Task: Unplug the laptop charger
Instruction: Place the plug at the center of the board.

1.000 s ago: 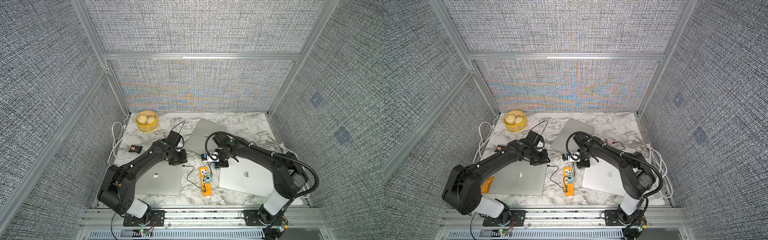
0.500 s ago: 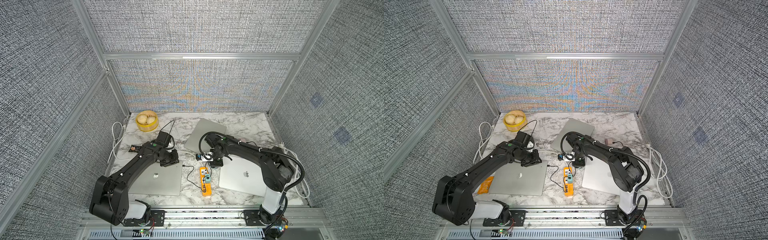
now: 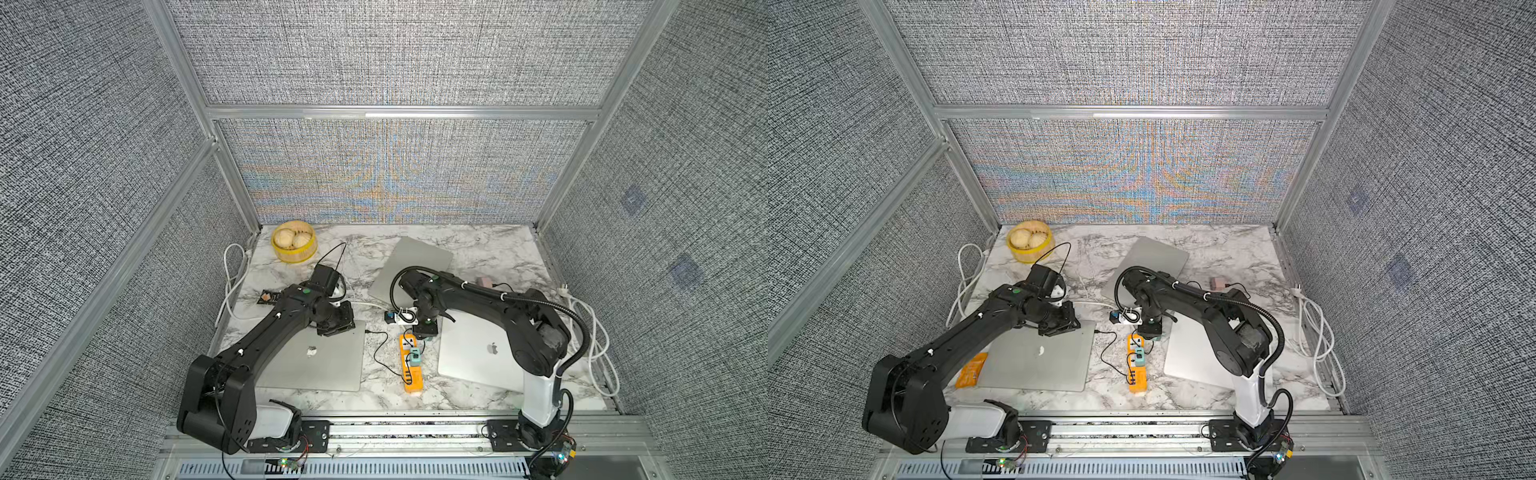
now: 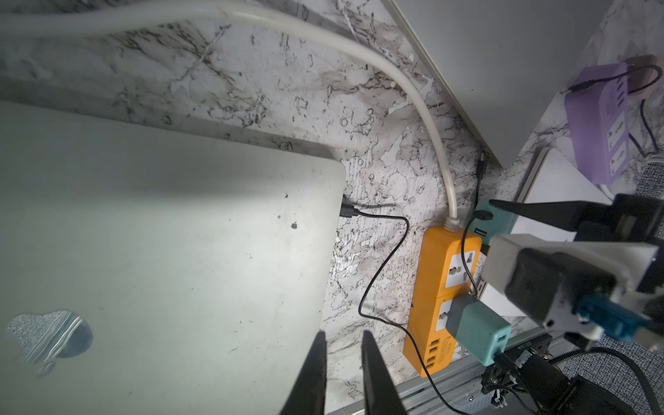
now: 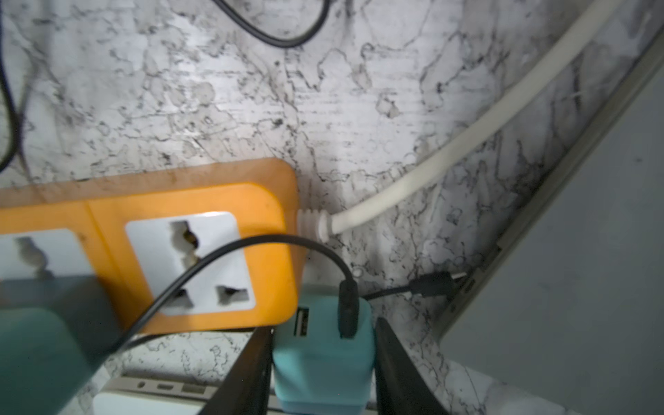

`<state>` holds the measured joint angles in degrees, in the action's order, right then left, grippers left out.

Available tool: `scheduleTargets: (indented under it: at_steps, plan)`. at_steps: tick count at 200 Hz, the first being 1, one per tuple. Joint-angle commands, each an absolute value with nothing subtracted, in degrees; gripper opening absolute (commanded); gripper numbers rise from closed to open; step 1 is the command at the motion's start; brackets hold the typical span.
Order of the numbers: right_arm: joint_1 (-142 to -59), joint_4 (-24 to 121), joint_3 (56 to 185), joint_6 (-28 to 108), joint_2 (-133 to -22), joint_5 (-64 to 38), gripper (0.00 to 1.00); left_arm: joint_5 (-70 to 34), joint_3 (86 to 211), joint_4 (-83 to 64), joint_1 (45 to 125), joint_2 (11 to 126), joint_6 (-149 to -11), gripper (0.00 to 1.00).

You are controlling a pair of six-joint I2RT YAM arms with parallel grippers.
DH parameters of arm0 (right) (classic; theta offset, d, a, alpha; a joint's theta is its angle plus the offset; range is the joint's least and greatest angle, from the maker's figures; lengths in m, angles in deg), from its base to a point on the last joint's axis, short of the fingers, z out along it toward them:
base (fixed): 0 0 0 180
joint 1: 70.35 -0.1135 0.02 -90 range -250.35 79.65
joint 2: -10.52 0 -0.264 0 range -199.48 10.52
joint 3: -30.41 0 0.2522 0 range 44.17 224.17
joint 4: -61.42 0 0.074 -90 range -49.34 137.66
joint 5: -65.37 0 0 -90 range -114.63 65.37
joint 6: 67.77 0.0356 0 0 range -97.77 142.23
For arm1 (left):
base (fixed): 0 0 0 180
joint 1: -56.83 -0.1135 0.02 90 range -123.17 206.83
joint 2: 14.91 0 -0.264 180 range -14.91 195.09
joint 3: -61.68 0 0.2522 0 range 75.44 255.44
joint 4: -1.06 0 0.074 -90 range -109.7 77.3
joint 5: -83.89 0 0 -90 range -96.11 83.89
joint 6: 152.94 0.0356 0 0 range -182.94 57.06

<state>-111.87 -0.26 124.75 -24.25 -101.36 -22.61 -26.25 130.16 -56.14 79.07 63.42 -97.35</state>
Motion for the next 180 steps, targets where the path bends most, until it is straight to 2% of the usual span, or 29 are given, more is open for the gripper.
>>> scheduleTargets:
  at_steps: [1,94,159,180]
  plan:
    - [-111.18,-1.59,125.03,-21.74,-101.46,-26.14,0.14,-26.76,130.11,-56.7,78.97,63.15,-97.3,0.19]
    - [-108.61,-1.28,127.07,-15.88,-101.53,-30.48,0.14,-26.85,129.4,-56.14,78.95,63.14,-97.7,0.19]
    - [-109.63,-1.8,128.25,-16.08,-103.96,-29.48,0.14,-26.94,129.53,-56.38,78.97,63.34,-97.65,0.19]
    - [-110.05,-2.22,128.55,-16.91,-104.26,-28.97,0.2,-26.84,129.5,-56.41,78.97,63.4,-97.74,0.19]
